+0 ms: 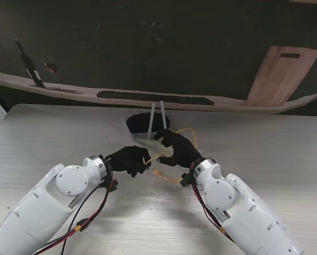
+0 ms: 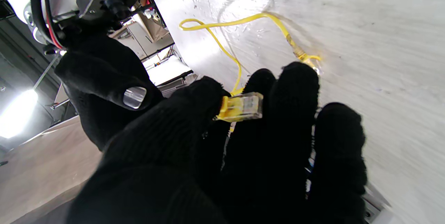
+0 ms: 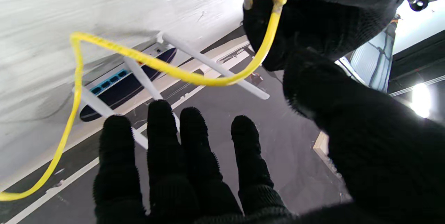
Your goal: Untangle the Ethernet cable and plug it into the router
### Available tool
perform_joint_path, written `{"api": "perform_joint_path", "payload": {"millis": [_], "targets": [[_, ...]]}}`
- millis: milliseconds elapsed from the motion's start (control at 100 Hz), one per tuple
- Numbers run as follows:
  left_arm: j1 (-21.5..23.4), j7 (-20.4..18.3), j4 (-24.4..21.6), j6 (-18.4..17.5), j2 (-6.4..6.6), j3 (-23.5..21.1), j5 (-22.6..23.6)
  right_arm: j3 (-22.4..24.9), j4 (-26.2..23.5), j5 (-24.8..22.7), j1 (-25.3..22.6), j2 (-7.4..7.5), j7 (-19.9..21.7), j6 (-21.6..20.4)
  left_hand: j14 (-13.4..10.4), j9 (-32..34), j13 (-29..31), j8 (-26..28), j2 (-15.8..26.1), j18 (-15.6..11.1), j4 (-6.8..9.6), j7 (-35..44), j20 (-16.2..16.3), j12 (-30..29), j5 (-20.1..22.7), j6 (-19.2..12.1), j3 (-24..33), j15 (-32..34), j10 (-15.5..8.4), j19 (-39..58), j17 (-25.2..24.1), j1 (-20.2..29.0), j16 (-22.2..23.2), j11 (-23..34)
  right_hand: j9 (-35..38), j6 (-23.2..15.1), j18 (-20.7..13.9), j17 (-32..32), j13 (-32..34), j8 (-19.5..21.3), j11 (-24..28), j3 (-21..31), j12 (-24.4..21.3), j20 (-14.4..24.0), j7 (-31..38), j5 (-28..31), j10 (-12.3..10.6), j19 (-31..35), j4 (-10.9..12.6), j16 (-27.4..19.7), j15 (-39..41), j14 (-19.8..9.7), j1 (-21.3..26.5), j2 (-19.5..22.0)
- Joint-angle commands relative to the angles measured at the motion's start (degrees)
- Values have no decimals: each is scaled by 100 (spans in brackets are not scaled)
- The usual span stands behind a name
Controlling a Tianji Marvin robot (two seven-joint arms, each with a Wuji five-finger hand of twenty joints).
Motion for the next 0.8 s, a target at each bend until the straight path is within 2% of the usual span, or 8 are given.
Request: {"api": "perform_joint_path", "payload": {"millis": [0,160,260,320,430,560,660,790], "targets": [[-43,-130,-11,22,-10,31,-21,-87,108,88,87,-109,50,-185,543,241,54,112,-3,-142,143,206,75,202,144,-299,167,56,-302,182,-28,243,43,330,-132,38,-452,-147,68,-83,-75,224,-87,-347,124,-203,-72,-239,42,-145,-155,-188,8,-264],[-71,-148,11,-6,-13,62,-69,-267,239,1135,202,-220,299,-231,556,223,32,118,14,-143,144,209,79,215,139,-321,132,46,-311,173,-46,249,44,324,200,287,-286,229,650,-102,27,348,-49,-641,109,-4,-48,-250,30,-179,-144,-38,150,-541],[-55,-134,1,-11,-14,44,-62,-302,230,1631,185,-284,399,-15,560,220,32,120,18,-143,147,209,82,221,133,-335,121,44,-307,172,-46,259,44,323,362,418,488,885,1385,-133,146,305,6,-610,25,72,-21,262,54,-82,217,257,325,-568],[-33,-117,-14,-16,-14,19,-46,-309,230,1693,169,-303,387,92,548,215,34,122,24,-143,148,211,84,225,130,-340,111,43,-317,172,-46,260,44,320,431,464,1088,1417,1704,-140,210,271,34,-457,-1,105,-22,944,66,-17,491,171,369,-551],[3,-73,-28,-33,-20,-23,-34,-289,179,1749,121,-301,418,261,561,215,22,126,19,-143,157,215,87,230,131,-333,116,34,-322,170,-46,269,42,317,550,591,1409,2337,2325,-160,315,207,74,-108,-51,208,32,1930,88,155,1133,141,443,-458],[33,-18,-39,-40,-30,-55,-26,-264,92,1685,69,-279,456,460,548,219,30,130,4,-144,167,227,90,231,132,-344,138,32,-326,168,-47,255,42,316,803,789,1190,3446,2973,-192,387,166,91,436,-152,547,169,3248,100,374,2272,147,453,-413],[48,-18,-61,-23,-28,-81,-15,-260,80,1563,63,-255,480,510,572,225,15,129,-1,-145,170,228,92,231,129,-342,154,21,-331,167,-47,242,39,317,1454,893,914,4406,3637,-198,444,134,86,687,-232,1324,335,4343,133,430,3342,114,517,-261],[62,-39,-92,34,-21,-114,1,-283,111,1359,76,-236,443,452,556,234,34,124,-16,-145,172,222,93,228,129,-309,164,19,-328,167,-47,231,35,317,2638,746,435,5087,3923,-160,524,77,31,935,-110,2597,420,5553,236,714,4680,132,446,546]]}}
